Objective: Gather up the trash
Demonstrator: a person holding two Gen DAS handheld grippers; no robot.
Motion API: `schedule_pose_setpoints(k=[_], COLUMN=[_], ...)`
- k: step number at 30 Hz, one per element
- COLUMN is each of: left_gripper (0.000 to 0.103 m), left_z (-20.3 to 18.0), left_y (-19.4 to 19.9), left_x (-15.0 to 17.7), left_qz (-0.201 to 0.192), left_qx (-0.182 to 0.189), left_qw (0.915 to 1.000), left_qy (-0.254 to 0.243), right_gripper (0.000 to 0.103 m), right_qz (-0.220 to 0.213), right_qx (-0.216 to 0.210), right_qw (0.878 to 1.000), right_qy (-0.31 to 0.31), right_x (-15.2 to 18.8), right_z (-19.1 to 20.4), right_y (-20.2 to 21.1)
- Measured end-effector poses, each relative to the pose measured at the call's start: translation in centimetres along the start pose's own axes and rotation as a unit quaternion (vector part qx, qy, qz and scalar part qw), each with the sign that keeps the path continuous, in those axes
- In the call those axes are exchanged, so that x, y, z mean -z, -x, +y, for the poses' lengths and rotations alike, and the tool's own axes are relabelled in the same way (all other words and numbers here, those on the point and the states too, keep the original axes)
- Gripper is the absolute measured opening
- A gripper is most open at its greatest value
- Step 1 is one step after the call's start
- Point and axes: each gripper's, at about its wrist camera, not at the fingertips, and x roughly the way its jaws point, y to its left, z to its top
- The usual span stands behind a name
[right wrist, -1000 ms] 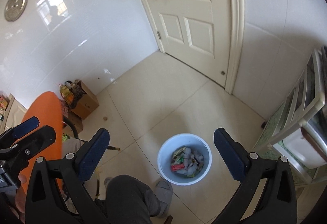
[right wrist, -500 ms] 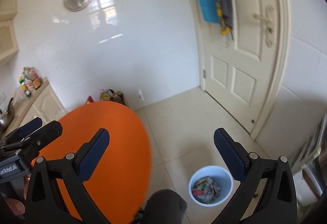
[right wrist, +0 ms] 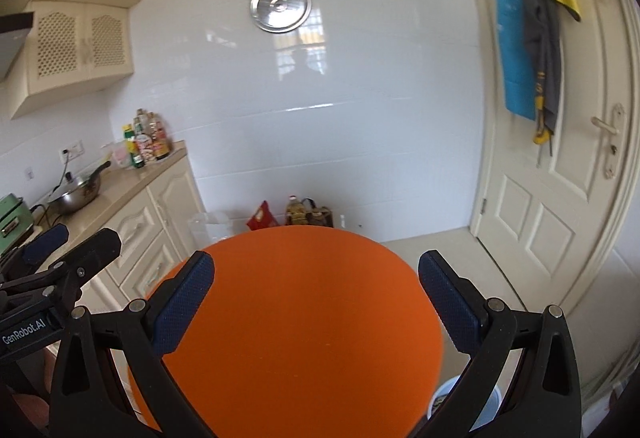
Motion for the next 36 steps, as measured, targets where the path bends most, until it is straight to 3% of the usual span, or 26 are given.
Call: schedule_pose_setpoints(k=[6,12,17,20,26,30,36], left_gripper=[0.102,0.102,0.102,0.102,0.102,0.102,0.102], left_z=[-0.3,-1.8,-2.6,-2.7,-2.2,-2.7,-3.5], left_y=[2.8,1.9,2.2,2.5,3.8,4.2,4.0], left_x=[1.6,0.3,-0.5,-0.3,0.4,0.7,1.2], left_qz=[-0.003,0.009,-0.001,0.001,-0.003,-0.011,-0.016], left_qx=[-0.034,-0.059,-0.062,-0.044,-0.051,-0.079,-0.074], left_qw=[0.9993,0.9980,0.9978,0.9986,0.9983,0.9967,0.9971], left_qy=[0.019,0.023,0.022,0.030,0.029,0.018,0.007], right_gripper=[0.103,0.103,0.103,0.103,0.103,0.103,0.103], right_qz=[-0.008,-0.013,-0.013,-0.014,-0.015,-0.016,-0.015], right_qx=[-0.010,-0.006,0.003,0.006,0.005,0.004,0.000], right_qw=[0.999,0.999,0.999,0.999,0.999,0.999,0.999], right_qy=[0.030,0.042,0.041,0.042,0.043,0.044,0.047], right_x=[0.2,0.6,0.7,0.8,1.0,0.9,0.9], right_z=[3.4,5.0,4.7,4.6,4.7,4.8,5.1], right_y=[0.5,1.4,1.7,1.9,2.2,2.2,2.0])
